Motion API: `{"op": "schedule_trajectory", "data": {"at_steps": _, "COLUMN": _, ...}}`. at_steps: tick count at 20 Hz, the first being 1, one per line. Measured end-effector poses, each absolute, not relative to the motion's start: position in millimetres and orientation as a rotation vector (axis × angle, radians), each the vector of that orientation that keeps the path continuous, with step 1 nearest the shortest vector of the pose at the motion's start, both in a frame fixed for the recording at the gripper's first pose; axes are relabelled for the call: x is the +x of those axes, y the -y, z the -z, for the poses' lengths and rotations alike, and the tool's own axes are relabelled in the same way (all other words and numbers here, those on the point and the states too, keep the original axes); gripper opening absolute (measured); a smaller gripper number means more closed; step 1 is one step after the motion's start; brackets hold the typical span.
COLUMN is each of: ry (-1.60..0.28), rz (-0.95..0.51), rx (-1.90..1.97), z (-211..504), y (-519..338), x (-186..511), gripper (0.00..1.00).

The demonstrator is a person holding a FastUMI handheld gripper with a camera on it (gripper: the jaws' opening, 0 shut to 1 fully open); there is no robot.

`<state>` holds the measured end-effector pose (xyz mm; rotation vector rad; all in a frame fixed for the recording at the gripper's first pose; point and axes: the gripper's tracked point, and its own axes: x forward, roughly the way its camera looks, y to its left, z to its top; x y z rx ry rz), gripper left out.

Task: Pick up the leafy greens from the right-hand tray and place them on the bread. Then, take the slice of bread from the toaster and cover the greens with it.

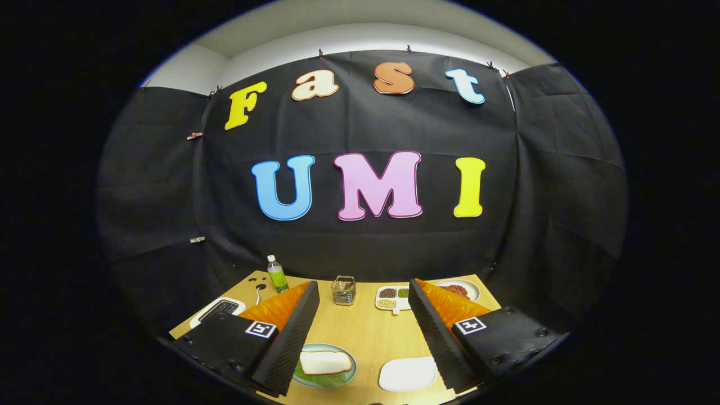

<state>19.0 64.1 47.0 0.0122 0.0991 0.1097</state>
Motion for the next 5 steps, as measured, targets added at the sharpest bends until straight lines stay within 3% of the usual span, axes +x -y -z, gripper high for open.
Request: {"op": "schedule_trajectory", "data": {"at_steps": 5, "ry": -0.118, "rz": -0.096, "rx": -0.006, "z": -43.5, "y": -60.5, "x": 14.5, "gripper": 0.99}}
